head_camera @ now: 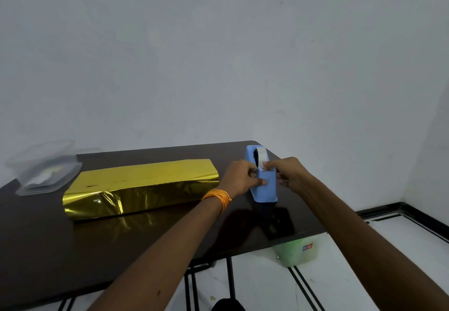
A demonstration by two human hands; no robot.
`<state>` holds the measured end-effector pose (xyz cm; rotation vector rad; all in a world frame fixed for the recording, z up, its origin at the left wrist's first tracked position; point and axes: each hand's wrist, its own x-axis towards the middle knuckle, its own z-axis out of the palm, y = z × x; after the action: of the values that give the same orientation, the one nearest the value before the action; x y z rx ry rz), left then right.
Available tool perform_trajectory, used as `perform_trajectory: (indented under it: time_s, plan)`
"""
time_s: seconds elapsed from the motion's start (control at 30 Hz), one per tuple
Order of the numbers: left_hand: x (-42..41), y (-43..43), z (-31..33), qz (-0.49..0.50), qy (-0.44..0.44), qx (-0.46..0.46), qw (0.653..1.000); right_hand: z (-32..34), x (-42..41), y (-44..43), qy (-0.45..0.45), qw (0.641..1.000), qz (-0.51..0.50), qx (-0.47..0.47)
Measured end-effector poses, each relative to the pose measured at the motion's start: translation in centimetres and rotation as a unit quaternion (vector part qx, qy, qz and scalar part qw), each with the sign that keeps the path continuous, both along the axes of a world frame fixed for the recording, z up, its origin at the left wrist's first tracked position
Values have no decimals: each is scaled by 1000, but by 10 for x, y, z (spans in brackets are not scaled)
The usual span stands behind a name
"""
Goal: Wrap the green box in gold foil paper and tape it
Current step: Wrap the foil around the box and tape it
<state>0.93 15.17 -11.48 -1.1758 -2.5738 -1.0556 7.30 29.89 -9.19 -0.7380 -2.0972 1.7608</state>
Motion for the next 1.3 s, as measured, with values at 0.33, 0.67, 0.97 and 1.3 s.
perform_trajectory:
  time_s: [0.33, 0.67, 0.97, 1.3]
  plan:
    - [1, 2, 0, 7, 20, -14, 1000, 25, -1, -9, 35, 992, -36, 117]
    - [8, 2, 0, 14, 12, 7, 1000, -12, 28, -26, 67, 995, -68, 30]
    - [5, 3, -3, 10, 11, 17, 1000, -28, 33, -22, 82, 993, -43, 78]
    - [9, 0, -7, 11, 15, 6, 1000, -42, 57, -18, 51, 960, -38, 272]
